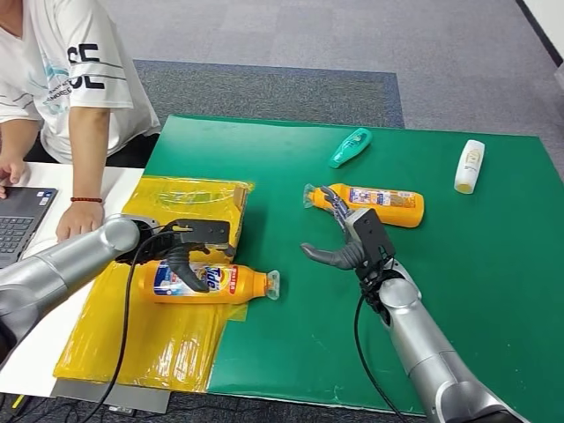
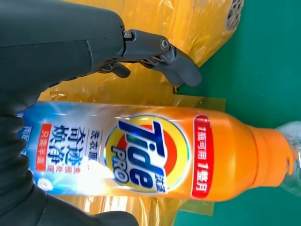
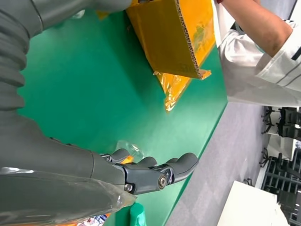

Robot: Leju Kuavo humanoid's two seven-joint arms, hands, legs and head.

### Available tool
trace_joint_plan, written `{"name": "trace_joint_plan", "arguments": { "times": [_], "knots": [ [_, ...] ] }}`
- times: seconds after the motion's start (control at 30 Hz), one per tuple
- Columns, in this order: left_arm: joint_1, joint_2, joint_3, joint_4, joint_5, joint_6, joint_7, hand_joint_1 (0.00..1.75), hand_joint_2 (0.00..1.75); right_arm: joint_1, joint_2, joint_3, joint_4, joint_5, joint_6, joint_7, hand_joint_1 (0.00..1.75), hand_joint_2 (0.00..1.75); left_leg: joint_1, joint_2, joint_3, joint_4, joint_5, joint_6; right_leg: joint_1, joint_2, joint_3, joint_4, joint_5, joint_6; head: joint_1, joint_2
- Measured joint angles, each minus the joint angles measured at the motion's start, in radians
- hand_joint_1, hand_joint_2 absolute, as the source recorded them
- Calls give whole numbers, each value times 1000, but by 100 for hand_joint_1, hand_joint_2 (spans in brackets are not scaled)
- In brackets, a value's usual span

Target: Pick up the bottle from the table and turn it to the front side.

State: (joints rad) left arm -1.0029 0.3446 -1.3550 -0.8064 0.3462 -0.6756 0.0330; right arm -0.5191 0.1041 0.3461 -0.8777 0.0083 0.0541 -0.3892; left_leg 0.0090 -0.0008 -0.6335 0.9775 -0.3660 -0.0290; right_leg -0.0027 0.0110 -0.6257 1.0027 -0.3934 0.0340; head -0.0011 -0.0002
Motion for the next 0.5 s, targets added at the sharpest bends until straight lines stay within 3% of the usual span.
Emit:
{"name": "trace_joint_plan", "arguments": {
  "times": [0.27, 0.37, 0.43, 0.5],
  "knots": [
    [59, 18, 57, 0, -49, 34, -55, 0, 175, 0, 0, 6, 15, 5, 3, 2, 0, 175, 0, 0, 0, 0, 0, 0, 0, 0, 0, 0, 0, 0, 0, 0],
    [118, 10, 116, -21, -143, 196, -206, 0, 175, 3, 0, 6, 20, 3, -3, -2, 0, 175, 0, 0, 0, 0, 0, 0, -1, 0, -1, 0, 0, 0, 0, 0],
    [190, -16, 204, -62, -246, 362, -339, 0, 175, 10, -1, 5, 21, -2, -8, -10, 0, 175, -1, 0, 0, 0, 0, 1, -1, -1, -1, 0, -1, 0, 0, 0],
    [262, -47, 300, -116, -338, 454, -399, 0, 175, 17, -3, 4, 23, -6, -9, -20, 0, 175, -1, 0, -1, 0, -1, 1, -2, -1, -1, -1, -1, 1, 0, 0]
  ]
}}
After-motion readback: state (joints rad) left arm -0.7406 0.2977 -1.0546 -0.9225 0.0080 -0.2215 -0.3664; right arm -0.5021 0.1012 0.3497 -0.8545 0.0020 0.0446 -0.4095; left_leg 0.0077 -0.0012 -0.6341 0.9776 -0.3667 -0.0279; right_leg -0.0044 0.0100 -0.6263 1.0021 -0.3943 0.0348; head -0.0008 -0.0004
